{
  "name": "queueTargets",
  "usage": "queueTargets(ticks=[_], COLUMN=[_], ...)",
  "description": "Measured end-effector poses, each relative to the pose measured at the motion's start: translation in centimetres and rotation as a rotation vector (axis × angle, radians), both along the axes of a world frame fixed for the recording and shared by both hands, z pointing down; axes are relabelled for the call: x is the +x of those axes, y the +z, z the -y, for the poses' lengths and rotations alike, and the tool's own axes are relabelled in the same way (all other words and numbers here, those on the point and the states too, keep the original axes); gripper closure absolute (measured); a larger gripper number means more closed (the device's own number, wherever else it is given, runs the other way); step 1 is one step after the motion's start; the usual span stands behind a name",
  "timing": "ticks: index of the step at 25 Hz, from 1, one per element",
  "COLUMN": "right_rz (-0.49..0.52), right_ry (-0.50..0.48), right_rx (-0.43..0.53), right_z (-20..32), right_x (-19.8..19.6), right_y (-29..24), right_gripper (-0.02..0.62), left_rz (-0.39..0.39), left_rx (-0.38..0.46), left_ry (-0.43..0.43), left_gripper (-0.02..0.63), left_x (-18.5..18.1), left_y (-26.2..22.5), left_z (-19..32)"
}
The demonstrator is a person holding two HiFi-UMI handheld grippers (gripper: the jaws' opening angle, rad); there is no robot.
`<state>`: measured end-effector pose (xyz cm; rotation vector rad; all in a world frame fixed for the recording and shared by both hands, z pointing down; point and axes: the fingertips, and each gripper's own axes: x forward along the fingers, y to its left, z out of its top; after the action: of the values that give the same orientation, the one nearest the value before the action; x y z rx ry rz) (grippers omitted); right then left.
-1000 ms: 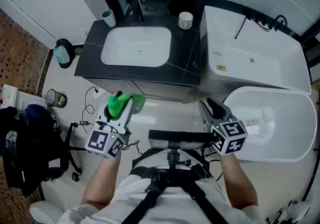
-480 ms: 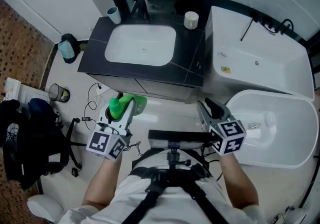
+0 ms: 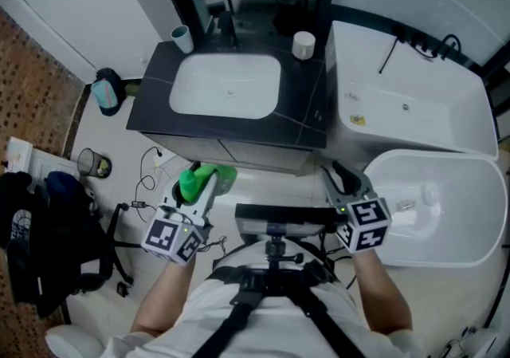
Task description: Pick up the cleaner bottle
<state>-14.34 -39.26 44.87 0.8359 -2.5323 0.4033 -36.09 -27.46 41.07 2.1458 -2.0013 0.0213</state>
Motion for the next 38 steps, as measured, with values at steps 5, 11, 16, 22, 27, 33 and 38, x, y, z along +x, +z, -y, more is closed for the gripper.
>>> queueTargets(ticks=[5,11,16,22,27,33,38], right_rz=[-0.009,-0.025,-0.022,-0.030,-0.018,-0.012,-0.005], right_ry=[0.022,0.042,0.073,0.095,0.096,0.081,0.093], right_rx=[-0.002,0.010,0.025,0.037,0.034,0.042,0.039], right_z=[-0.1,-0.4,-0.2,0.0,-0.3,-0.4,-0.2], right_x=[-0.8,-1.7,-1.9,-2.3,-2.8,-3.6,-3.0], right_y=[0.3,0.4,0.1,0.1,-0.2,-0.7,-1.1], right_gripper=[0.466,0.466,0.488,0.528,0.579,0.581,0.581], left_rz=[-0.003,-0.010,-0.008,-0.012,-0.003,-0.015,-0.007], left_rx=[-0.008,-0.001,0.003,0.013,0.024,0.066,0.103], left_ry=[0.011,0.042,0.069,0.093,0.100,0.112,0.156], left_gripper=[0.419,0.419,0.419,0.420,0.442,0.449,0.448], left_x=[-1.4,-2.1,-2.2,-2.4,-2.2,-0.9,-0.4], left_y=[0.3,0.3,0.2,0.0,0.0,-0.3,-2.0], left_z=[0.0,0.4,0.8,1.2,1.6,5.2,6.6])
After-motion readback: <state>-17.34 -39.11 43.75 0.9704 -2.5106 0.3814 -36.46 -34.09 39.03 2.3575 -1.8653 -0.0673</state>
